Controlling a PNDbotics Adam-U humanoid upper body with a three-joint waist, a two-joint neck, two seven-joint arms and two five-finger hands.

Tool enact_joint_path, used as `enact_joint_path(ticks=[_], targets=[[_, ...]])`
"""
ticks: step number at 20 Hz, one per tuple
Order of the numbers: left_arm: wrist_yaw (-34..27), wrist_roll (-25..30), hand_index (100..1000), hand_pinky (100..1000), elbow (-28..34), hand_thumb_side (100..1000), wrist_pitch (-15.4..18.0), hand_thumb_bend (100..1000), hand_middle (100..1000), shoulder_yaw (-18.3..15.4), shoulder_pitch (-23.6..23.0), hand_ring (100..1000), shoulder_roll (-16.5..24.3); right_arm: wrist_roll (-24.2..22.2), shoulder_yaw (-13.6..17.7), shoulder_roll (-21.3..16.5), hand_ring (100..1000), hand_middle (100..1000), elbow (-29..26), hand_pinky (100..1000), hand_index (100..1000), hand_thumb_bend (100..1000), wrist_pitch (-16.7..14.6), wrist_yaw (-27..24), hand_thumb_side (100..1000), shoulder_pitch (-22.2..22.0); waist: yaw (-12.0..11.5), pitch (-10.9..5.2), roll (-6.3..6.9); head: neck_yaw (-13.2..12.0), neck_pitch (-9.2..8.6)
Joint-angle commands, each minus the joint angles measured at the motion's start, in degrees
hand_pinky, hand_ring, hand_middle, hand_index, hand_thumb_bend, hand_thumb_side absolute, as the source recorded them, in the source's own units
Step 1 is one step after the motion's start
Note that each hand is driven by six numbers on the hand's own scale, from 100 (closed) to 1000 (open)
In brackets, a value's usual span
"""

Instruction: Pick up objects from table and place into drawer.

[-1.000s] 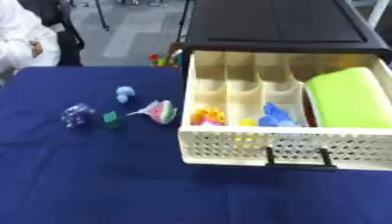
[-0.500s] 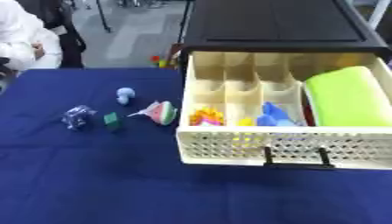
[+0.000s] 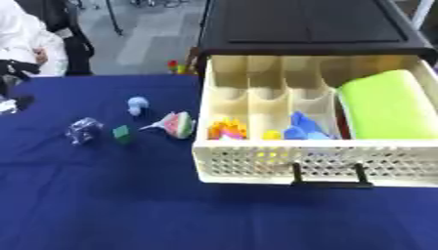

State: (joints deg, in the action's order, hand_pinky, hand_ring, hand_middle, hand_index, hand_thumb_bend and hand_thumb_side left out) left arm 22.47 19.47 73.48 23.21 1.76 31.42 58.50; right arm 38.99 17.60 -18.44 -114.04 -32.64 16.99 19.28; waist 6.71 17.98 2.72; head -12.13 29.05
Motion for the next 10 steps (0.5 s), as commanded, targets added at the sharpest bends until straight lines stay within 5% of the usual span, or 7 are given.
enact_joint_path(ticks=[1,10], targets=[[0.37,2.54,1000,616,-0.43,968,1.11,400,903,0.57,1.68,861,0.86,3.34,-0.04,-1.68,695,541,-0.56,650,752,100,-3.71,-0.63,1000,0.74,0.15,-0.8,0.05,-0.81,-1.01],[-0.62,9.83,1000,582,-1.87,965,2.4,369,850,1.52,3.15,832,-1.15,3.4,-0.01,-1.59,696,539,-0.56,651,751,100,-3.69,-0.6,1000,0.84,0.65,-0.22,0.25,-1.2,-1.52]])
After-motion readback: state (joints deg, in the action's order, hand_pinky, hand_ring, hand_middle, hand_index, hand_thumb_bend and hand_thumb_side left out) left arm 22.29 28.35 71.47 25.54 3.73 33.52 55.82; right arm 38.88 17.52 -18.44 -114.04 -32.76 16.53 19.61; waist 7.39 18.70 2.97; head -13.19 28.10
